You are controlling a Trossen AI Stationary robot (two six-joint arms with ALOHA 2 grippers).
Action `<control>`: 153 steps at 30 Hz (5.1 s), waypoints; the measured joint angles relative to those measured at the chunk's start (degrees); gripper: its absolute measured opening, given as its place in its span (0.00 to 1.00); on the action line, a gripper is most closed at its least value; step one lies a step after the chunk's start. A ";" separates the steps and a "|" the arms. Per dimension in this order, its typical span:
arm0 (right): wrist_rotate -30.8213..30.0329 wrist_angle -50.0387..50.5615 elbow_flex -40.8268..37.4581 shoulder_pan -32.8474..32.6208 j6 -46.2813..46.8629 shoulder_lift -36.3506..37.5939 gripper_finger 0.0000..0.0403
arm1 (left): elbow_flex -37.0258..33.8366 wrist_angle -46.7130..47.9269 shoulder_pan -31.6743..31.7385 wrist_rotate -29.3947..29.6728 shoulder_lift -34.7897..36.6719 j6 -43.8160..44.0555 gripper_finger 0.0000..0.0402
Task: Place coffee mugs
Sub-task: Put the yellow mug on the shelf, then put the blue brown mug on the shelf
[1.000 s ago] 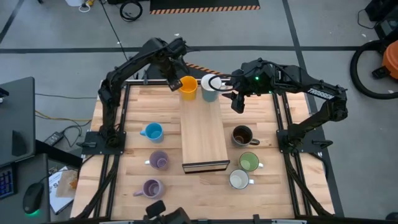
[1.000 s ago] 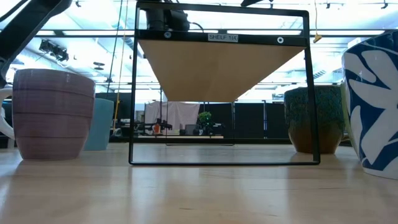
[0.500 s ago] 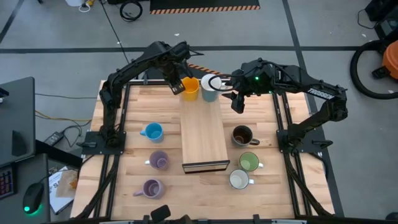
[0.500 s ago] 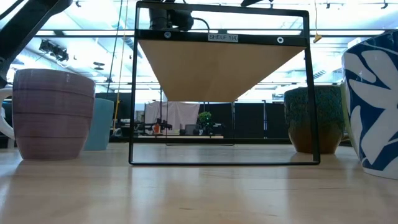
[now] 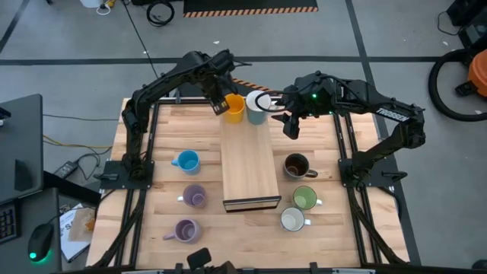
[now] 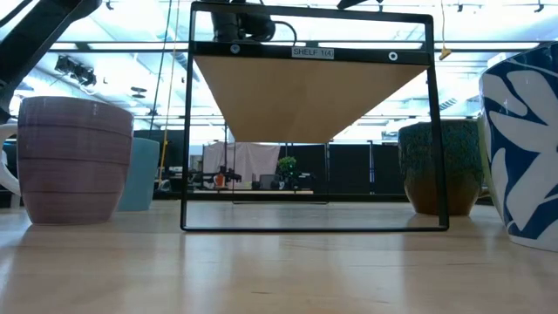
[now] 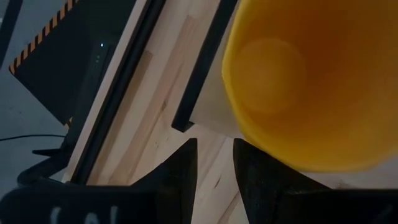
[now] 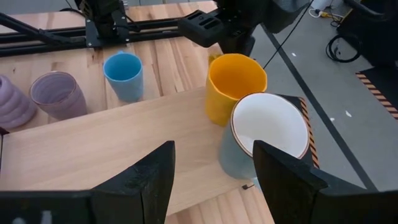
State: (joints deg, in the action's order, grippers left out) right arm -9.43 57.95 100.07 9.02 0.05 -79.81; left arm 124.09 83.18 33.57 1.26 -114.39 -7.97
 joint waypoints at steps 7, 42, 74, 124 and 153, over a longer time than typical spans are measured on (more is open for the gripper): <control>0.03 1.37 0.00 0.01 0.27 0.00 0.55 | 0.00 -0.24 0.87 1.88 0.93 -0.33 0.27; 9.45 12.23 -9.59 -4.86 5.38 -0.31 0.55 | -6.32 -26.32 -24.58 3.64 24.61 2.84 0.27; 11.88 2.61 -34.26 -14.63 18.93 -0.28 0.55 | -63.80 -64.89 -27.57 9.33 54.45 24.14 0.27; 5.07 5.03 -33.64 -7.74 5.43 -0.37 0.12 | -77.48 -73.06 -27.28 17.18 71.67 34.32 0.27; 8.26 -2.93 -11.15 -4.20 -0.28 -3.44 0.12 | -77.48 -73.11 -27.27 17.64 71.65 34.16 0.27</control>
State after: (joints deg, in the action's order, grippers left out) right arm -1.17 55.02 88.92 4.82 -0.23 -83.25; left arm 46.61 10.07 6.31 18.90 -42.74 26.20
